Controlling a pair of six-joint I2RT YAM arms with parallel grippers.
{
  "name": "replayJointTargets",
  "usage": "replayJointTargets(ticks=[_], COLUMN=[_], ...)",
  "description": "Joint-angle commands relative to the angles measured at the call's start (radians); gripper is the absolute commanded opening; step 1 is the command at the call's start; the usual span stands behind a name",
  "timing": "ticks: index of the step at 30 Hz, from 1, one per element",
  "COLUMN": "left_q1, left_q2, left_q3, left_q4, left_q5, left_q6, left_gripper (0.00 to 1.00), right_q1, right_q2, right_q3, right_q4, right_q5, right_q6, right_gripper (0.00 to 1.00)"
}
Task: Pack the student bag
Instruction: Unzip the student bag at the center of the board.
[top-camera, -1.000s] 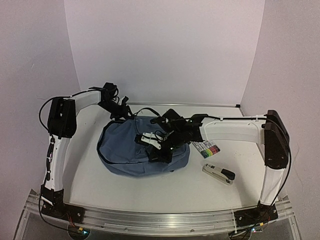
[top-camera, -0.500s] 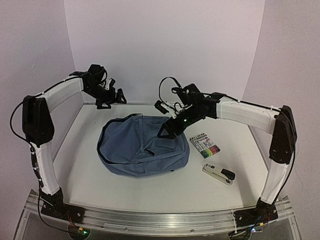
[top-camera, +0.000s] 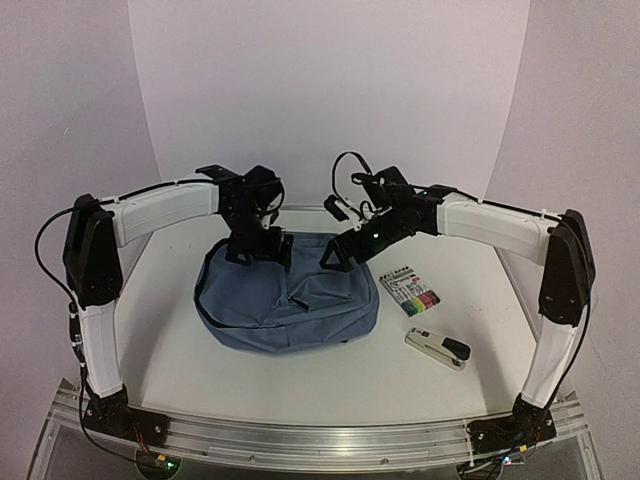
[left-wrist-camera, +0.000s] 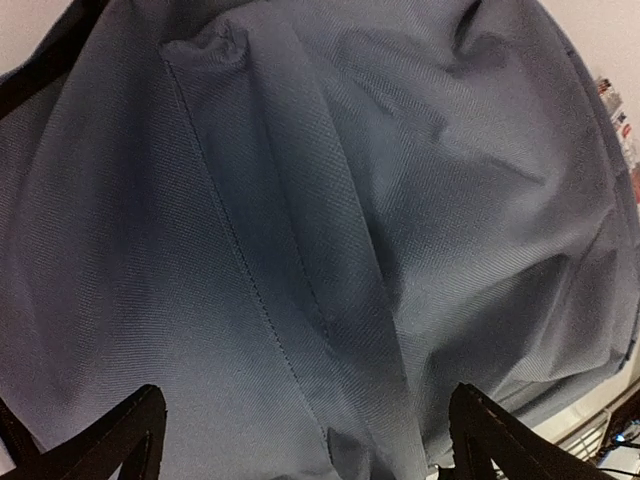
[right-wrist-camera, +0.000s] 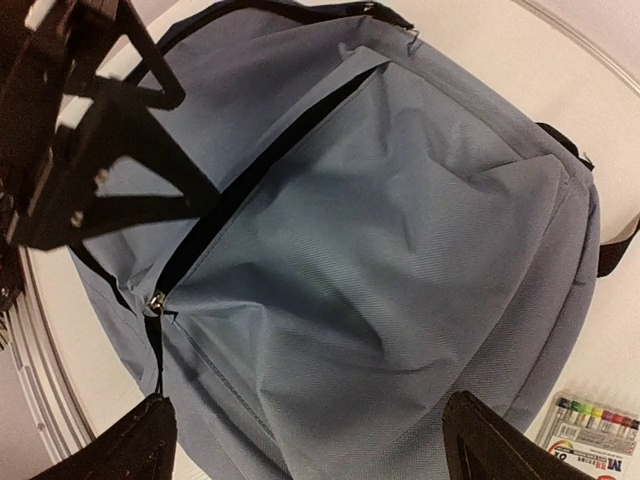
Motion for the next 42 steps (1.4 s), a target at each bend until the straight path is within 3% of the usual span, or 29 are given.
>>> replayJointTargets(ticks=[1, 9, 16, 24, 32, 42], left_q1=[-0.039, -0.035, -0.019, 0.054, 0.13, 0.158], left_q2=[0.089, 0.075, 0.018, -0.06, -0.167, -0.251], left_q3=[0.105, 0.098, 0.018, -0.127, -0.346, -0.441], left_q4=[-0.124, -0.172, -0.123, 0.025, 0.269, 0.446], left_q5=[-0.131, -0.204, -0.176, -0.026, 0.166, 0.319], left_q6=[-0.067, -0.155, -0.182, -0.231, -0.29, -0.258], left_gripper=[0.95, 0.6, 0.52, 0.32, 0.02, 0.0], right_q1=[-0.008, -0.008, 0.023, 0.105, 0.155, 0.15], right_q2=[0.021, 0.067, 0.123, 0.219, 0.313, 0.342], right_q3=[0.047, 0.11, 0.162, 0.25, 0.336, 0.306], right_q4=[0.04, 0.053, 0.081, 0.091, 0.104, 0.104], right_q5=[0.016, 0.047, 0.129, 0.184, 0.185, 0.198], right_q6=[0.076, 0.133, 0.178, 0.216, 0.257, 0.228], right_gripper=[0.91, 0.83, 0.75, 0.68, 0.68, 0.68])
